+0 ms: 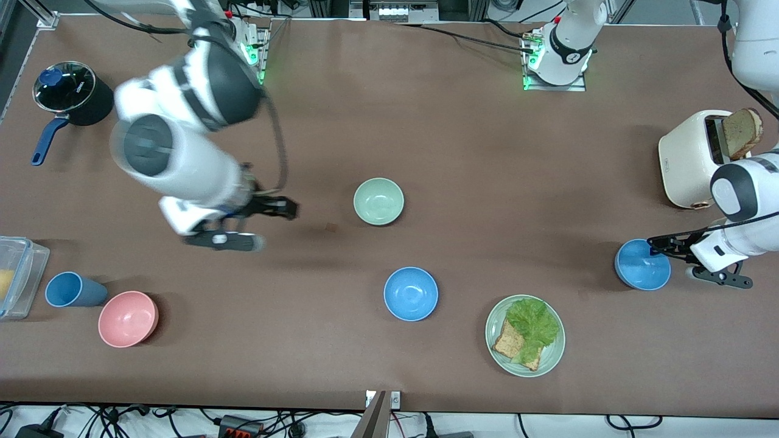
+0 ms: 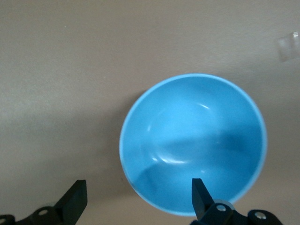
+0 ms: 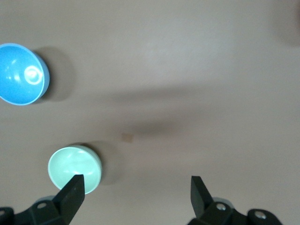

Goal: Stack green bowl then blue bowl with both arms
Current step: 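Release the green bowl with the right gripper while the left gripper reaches the blue bowl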

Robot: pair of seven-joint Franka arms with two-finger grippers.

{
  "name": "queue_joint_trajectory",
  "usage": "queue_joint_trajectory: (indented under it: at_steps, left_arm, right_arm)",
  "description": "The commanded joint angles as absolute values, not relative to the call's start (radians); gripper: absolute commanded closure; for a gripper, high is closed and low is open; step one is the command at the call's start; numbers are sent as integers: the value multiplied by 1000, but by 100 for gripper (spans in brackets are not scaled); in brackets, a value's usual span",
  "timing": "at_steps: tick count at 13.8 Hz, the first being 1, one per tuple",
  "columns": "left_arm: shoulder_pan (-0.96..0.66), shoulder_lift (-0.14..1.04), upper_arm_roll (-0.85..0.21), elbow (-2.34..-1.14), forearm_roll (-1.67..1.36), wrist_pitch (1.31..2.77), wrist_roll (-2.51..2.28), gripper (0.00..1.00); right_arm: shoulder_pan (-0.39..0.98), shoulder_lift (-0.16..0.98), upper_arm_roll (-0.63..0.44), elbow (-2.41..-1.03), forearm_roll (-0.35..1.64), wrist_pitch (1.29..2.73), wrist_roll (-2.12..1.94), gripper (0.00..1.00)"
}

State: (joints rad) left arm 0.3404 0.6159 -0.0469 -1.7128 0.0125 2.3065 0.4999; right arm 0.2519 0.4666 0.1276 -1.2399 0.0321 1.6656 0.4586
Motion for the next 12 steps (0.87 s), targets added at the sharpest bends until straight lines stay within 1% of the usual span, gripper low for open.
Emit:
queue_joint_trajectory:
  at_steps: [1,3,4,7,8,10,12]
  left_arm:
    - [354,656,-54,-1680,25,2330,541,19]
    - [356,664,-55,-1680,21,2332,541,35]
    - [354,673,-55,-1675,23,2332,541,41]
    - [351,673,-57,-1675,21,2327,542,73]
    - [354,673,-63,-1677,20,2318,537,85]
    - [350,670,-66,-1675,20,2304,535,98]
    - [350,667,-71,-1675,20,2296,538,99]
  right_arm:
    - [169,417,138,-1244,17,1605,380,0]
    - [121,390,140,-1244,11,1588,379,0]
    - [103,381,140,-1244,-1,1589,382,0]
    - [66,348,135,-1249,-9,1579,379,0]
    - [63,347,117,-1249,-21,1566,376,0]
    - [54,345,100,-1249,-29,1566,303,0]
    - [46,321,45,-1256,-20,1577,203,0]
